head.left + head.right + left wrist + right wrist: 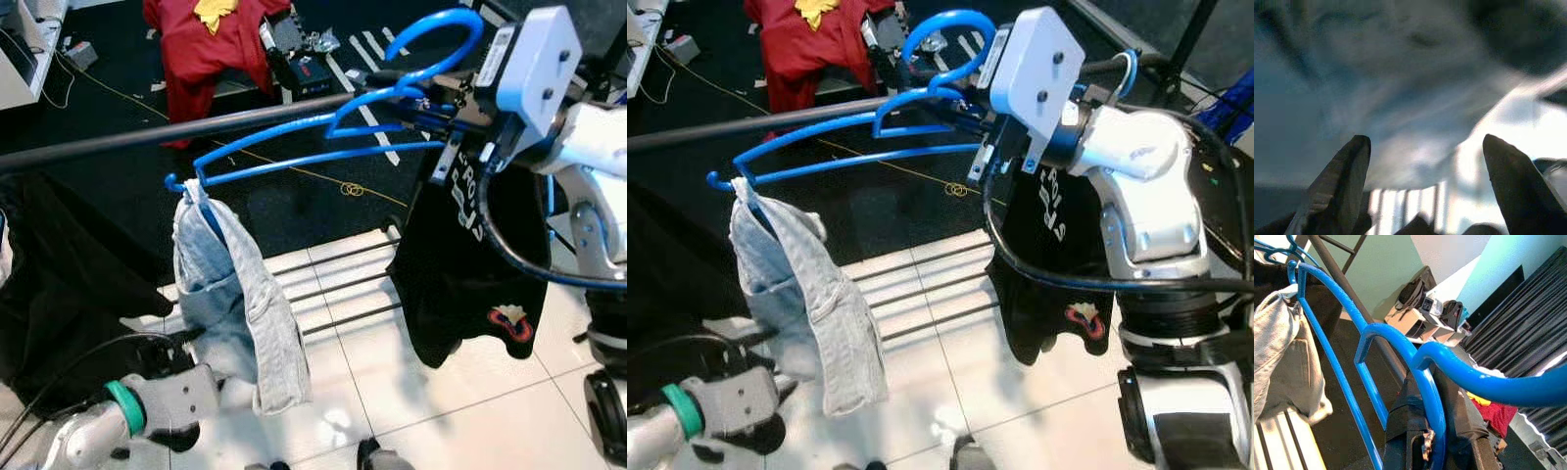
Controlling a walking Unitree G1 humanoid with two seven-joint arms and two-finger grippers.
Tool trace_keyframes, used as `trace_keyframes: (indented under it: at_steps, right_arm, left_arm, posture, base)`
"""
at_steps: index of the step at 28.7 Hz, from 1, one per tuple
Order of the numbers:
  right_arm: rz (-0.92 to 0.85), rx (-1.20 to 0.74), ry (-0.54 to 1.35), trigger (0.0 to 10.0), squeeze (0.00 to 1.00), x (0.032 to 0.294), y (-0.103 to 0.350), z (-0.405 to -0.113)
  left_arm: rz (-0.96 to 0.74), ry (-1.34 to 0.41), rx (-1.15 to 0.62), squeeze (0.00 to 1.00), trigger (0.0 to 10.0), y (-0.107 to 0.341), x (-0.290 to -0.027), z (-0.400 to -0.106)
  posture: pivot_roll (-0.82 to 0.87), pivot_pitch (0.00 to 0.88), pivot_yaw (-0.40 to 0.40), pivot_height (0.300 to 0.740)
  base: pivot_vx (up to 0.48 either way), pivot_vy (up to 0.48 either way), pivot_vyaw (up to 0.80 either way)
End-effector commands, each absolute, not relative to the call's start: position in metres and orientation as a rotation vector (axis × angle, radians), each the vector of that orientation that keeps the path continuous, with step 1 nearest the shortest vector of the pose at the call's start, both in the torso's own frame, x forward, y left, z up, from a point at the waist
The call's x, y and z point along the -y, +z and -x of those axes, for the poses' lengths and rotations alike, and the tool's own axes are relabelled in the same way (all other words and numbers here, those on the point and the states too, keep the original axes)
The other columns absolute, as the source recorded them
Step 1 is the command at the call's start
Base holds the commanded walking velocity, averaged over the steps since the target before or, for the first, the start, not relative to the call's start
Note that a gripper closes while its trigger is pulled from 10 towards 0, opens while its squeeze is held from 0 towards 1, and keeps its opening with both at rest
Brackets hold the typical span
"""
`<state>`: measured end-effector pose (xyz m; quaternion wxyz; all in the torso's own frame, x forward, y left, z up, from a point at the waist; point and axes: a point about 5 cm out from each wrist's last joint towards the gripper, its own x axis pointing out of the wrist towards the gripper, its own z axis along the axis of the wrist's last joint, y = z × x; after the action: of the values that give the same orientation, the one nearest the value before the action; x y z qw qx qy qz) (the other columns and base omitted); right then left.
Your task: Hang hanger
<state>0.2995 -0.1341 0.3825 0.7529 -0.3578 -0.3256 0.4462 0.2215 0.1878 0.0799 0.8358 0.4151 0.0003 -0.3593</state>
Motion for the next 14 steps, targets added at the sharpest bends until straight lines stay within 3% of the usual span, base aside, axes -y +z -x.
trace_keyframes:
  at_steps: [1,14]
  right_arm:
    - [0.787,0.776,0.968,10.0,0.00,0.132,0.392,-0.295]
    - [0.803,0.823,0.952,10.0,0.00,0.130,0.406,-0.296]
  left_arm:
    - [-0.856,-0.794,-0.010,0.00,10.0,0.074,-0.180,-0.215]
    - [-0.761,-0.858,0.057,0.00,10.0,0.073,-0.138,-0.224]
  posture:
    - [-0.17,0.147,0.116,0.740]
    - [-0.19,0.148,0.108,0.740]
  base:
    - [0.000,0.000,0.00]
    - [0.000,0.000,0.00]
